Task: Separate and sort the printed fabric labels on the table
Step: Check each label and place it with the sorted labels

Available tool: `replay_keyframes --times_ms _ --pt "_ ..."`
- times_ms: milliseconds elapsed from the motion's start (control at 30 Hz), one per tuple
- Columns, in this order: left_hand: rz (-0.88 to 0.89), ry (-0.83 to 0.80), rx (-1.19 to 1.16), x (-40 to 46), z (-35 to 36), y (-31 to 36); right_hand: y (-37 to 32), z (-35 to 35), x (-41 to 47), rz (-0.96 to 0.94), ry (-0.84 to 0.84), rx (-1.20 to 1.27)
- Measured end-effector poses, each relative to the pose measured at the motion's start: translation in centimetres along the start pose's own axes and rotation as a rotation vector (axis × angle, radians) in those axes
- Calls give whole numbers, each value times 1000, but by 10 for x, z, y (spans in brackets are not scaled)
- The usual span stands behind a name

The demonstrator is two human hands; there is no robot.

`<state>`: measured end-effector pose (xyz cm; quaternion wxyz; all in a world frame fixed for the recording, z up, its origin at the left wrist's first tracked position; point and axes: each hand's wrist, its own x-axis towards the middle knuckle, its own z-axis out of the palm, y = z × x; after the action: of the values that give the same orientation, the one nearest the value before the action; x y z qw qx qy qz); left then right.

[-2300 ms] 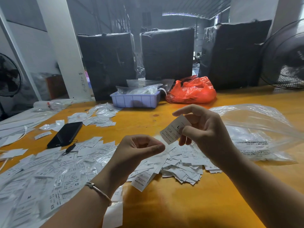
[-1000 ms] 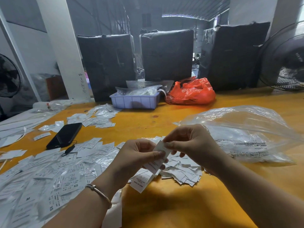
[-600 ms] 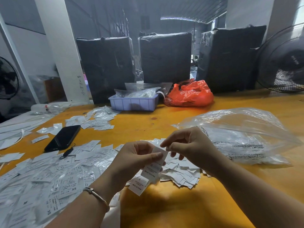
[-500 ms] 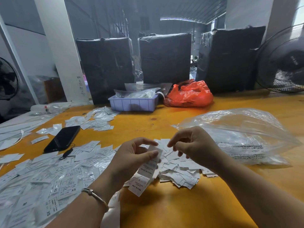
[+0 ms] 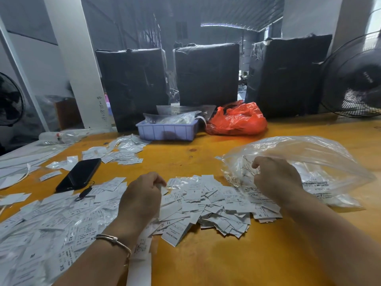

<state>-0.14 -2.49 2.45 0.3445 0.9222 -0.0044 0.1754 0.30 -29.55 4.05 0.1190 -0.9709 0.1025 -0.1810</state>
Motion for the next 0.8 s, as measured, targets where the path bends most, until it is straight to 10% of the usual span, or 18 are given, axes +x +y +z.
replay_keyframes --times_ms 500,800 --pt "-16 24 445 -4 -2 0 23 14 11 58 -41 -165" --pt "122 -38 -53 -7 10 8 28 20 14 53 -3 -169"
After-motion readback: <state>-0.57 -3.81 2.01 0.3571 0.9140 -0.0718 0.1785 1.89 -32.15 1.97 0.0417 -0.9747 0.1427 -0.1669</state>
